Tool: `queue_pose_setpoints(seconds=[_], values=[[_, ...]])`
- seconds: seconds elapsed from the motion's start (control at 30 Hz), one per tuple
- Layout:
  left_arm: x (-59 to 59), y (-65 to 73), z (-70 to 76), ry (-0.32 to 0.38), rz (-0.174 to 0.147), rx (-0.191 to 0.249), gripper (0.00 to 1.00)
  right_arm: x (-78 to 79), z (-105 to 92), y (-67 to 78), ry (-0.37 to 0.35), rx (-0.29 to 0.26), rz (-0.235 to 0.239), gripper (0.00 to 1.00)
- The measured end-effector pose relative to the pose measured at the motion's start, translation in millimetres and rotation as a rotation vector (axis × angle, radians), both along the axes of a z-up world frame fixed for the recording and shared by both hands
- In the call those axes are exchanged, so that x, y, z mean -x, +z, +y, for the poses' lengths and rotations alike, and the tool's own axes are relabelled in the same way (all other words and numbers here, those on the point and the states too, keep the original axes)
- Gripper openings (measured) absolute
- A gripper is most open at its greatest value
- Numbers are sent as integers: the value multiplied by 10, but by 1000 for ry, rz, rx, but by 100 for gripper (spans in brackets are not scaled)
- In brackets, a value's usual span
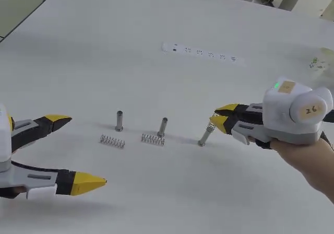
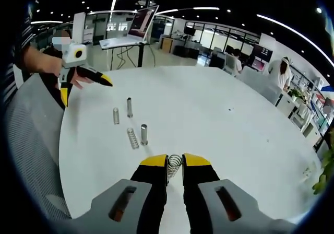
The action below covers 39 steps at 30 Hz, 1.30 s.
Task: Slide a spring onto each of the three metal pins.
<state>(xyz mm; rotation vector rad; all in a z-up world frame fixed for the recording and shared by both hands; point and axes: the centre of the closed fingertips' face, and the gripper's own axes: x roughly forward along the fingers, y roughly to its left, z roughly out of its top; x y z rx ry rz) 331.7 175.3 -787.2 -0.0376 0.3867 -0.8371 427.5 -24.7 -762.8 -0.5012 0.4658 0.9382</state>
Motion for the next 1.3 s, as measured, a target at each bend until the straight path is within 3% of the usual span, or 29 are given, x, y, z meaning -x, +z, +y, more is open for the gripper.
queue_pose_setpoints(seconds=[0.67,1.13,1.3], values=[[11,-16,19,8,11,-4,98,-28,-42,-408,-10,33,79,8],[20,-27,24,8,18,-7,98,-13,-55,-535,-8,59,99,8],[19,-28,23,9,18,-7,98,1,-50,-541,-22,45,133,9]])
